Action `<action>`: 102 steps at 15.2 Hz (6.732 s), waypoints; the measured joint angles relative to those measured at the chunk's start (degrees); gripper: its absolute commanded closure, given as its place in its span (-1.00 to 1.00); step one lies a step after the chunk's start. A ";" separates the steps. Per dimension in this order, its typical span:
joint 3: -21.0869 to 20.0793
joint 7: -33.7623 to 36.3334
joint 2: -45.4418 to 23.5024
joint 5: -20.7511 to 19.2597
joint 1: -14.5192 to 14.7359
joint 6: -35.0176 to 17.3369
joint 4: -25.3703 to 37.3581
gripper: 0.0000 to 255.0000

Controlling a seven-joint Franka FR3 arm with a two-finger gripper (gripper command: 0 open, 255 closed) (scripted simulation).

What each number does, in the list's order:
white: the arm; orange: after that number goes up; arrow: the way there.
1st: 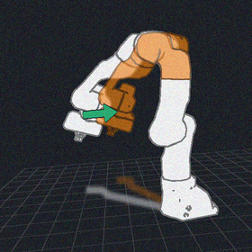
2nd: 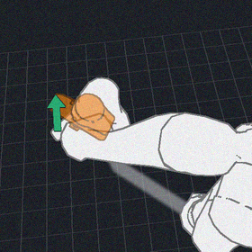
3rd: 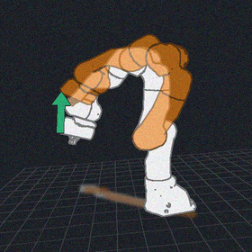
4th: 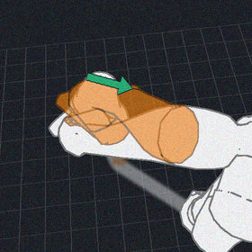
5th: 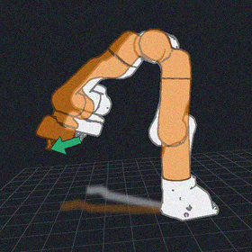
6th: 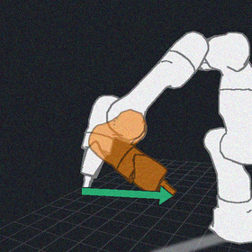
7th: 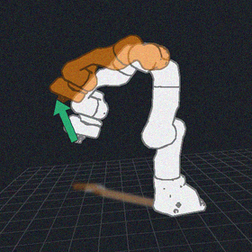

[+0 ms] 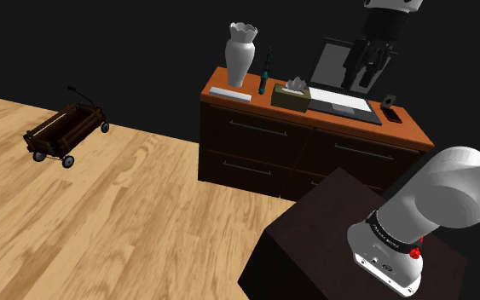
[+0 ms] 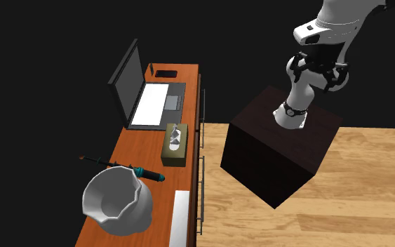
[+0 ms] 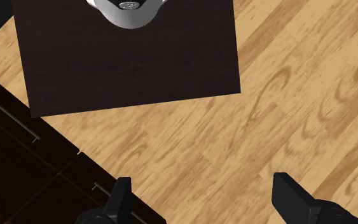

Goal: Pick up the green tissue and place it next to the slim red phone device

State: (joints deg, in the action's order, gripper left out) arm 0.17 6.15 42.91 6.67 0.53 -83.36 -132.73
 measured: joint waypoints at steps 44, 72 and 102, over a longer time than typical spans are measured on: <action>10.55 -29.62 -64.07 -42.29 -8.28 -41.96 31.09 -1.00; 10.74 -31.54 -63.57 -41.75 -9.01 -41.16 32.24 1.00; 9.98 -42.46 -58.54 -37.66 -8.57 -23.66 47.28 1.00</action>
State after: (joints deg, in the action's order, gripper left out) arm 10.14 -36.32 -15.63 -31.00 -8.04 -107.02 -85.45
